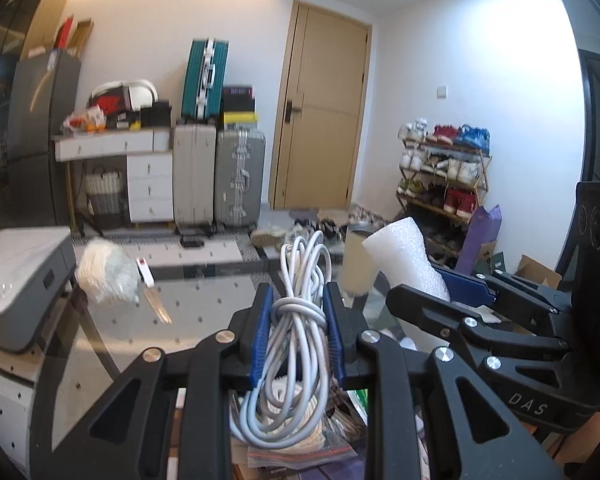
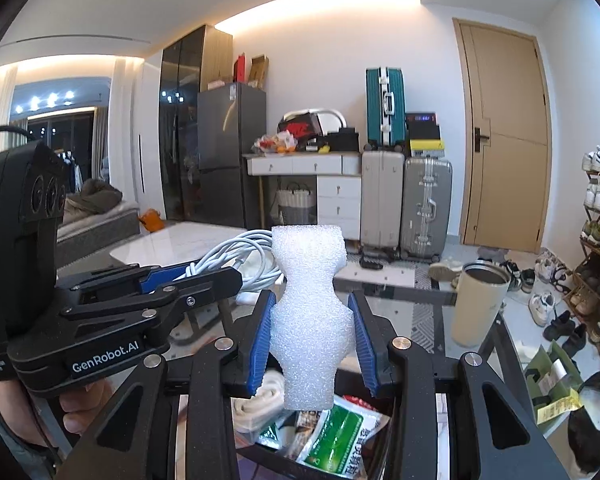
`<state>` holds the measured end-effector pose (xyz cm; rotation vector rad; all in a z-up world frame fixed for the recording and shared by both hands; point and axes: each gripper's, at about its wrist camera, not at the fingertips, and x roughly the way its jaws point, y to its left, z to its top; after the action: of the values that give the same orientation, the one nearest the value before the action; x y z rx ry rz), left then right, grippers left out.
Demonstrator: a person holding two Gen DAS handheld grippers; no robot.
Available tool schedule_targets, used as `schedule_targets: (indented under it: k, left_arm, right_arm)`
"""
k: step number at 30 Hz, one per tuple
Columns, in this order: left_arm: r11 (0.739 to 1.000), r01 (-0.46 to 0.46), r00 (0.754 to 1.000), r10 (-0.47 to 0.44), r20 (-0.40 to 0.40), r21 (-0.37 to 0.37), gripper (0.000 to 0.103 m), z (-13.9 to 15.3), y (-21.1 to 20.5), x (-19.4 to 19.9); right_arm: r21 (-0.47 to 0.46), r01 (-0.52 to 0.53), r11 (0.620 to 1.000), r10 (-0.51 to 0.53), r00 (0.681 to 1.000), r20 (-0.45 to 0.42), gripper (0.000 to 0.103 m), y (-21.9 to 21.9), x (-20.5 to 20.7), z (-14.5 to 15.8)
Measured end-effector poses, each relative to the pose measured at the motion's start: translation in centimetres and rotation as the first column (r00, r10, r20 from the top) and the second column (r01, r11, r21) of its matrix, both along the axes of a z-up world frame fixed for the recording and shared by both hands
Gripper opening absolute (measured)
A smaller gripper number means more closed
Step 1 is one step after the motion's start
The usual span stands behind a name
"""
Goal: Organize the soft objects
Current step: 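Carry the cable and foam over the black box and lower them inside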
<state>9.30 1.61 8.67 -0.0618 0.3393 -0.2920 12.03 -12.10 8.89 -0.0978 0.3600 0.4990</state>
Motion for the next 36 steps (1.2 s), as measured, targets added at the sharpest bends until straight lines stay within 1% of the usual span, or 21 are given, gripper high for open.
schedule_targets:
  k: [3, 6, 8, 11, 15, 17, 21, 26, 31, 36]
  left_arm:
    - [1.0, 0.006, 0.998, -0.007, -0.061, -0.01, 0.024, -0.6, 0.0, 0.9]
    - [1.0, 0.004, 0.995, -0.005, -0.101, -0.009, 0.024, -1.2, -0.1, 1.6]
    - [1.0, 0.0, 0.988, -0.001, -0.158, -0.009, 0.024, -2.0, -0.1, 2.4]
    - [1.0, 0.007, 0.978, -0.01, -0.21, -0.015, 0.024, -2.9, -0.2, 3.1]
    - [0.999, 0.009, 0.963, -0.001, -0.27, 0.031, 0.024, -4.2, -1.1, 4.0]
    - [0.999, 0.021, 0.955, -0.01, -0.297, 0.034, 0.024, -4.7, -1.2, 4.2]
    - [0.999, 0.036, 0.935, -0.02, -0.353, 0.039, 0.024, -5.7, -1.7, 4.8]
    - [0.999, 0.036, 0.93, -0.02, -0.366, 0.037, 0.024, -6.0, -1.7, 4.8]
    - [0.998, 0.046, 0.928, -0.029, -0.372, 0.036, 0.024, -5.9, -1.9, 4.6]
    - [0.999, 0.042, 0.932, -0.029, -0.362, 0.026, 0.025, -5.7, -1.7, 4.3]
  right_arm:
    - [-0.008, -0.009, 1.0, 0.009, 0.998, -0.066, 0.038, 0.1, 0.9, -0.5]
    - [-0.039, -0.013, 0.999, 0.007, 0.991, -0.135, 0.038, 0.4, 1.9, -1.2]
    - [-0.04, -0.005, 0.999, -0.003, 0.983, -0.186, 0.038, 0.4, 2.6, -1.9]
    - [-0.055, 0.019, 0.998, -0.033, 0.966, -0.255, 0.038, 0.2, 3.7, -3.2]
    - [-0.048, 0.052, 0.998, -0.065, 0.936, -0.345, 0.038, -0.6, 5.1, -5.0]
    - [-0.047, 0.055, 0.997, -0.069, 0.922, -0.381, 0.038, -0.8, 5.6, -5.7]
    - [-0.071, 0.042, 0.997, -0.067, 0.916, -0.396, 0.038, -0.7, 5.9, -6.3]
    - [-0.085, 0.045, 0.995, -0.076, 0.908, -0.411, 0.038, -0.6, 6.2, -7.0]
    - [-0.091, 0.043, 0.995, -0.077, 0.908, -0.412, 0.038, -0.4, 6.1, -7.2]
    - [-0.11, 0.058, 0.992, -0.098, 0.909, -0.404, 0.04, -0.4, 5.9, -7.0]
